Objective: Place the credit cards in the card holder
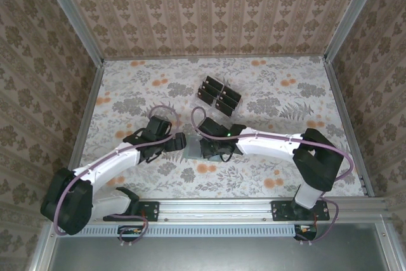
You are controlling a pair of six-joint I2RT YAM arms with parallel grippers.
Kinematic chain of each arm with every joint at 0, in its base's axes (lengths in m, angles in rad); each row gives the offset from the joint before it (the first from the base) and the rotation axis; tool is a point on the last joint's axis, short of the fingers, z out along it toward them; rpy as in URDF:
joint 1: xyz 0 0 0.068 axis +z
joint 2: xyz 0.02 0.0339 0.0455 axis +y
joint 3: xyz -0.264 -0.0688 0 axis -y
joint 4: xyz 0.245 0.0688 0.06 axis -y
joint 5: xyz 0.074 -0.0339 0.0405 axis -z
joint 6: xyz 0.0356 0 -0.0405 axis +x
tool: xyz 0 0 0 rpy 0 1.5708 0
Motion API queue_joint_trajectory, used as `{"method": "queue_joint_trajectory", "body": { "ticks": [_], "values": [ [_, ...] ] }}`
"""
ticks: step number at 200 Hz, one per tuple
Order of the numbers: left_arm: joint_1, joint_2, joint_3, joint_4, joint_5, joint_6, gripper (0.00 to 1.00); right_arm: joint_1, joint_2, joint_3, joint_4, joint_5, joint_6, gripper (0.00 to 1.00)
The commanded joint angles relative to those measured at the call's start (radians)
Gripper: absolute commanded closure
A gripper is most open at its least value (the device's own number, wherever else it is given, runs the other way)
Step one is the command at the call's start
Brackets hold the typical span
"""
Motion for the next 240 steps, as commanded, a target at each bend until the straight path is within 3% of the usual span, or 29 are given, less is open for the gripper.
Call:
{"method": "queue_joint_trajectory", "body": {
  "ticks": [1,62,118,173,240],
  "values": [
    [-0.014,-0.022,-0.02,-0.021,-0.025,-0.03,0.0,-0.028,-0.008,-0.013,-0.047,0.059,-0.068,1.0],
    [-0.04,-0.038,-0.024,-0.015,-0.025,-0.053,0.0,-0.107,0.007,-0.007,-0.082,0.076,-0.174,1.0],
    [-0.049,0.038,0.037,-0.009,-0.024,-0.008,0.0,-0.122,-0.036,0.037,-0.089,0.013,-0.186,1.0],
    [-0.104,0.155,0.126,-0.032,-0.081,0.069,0.0,-0.124,-0.159,-0.08,0.12,-0.144,-0.007,1.0],
    [-0.21,0.228,0.154,-0.047,-0.164,0.034,0.0,-0.14,-0.228,-0.308,0.428,-0.198,0.148,1.0]
  ]
}}
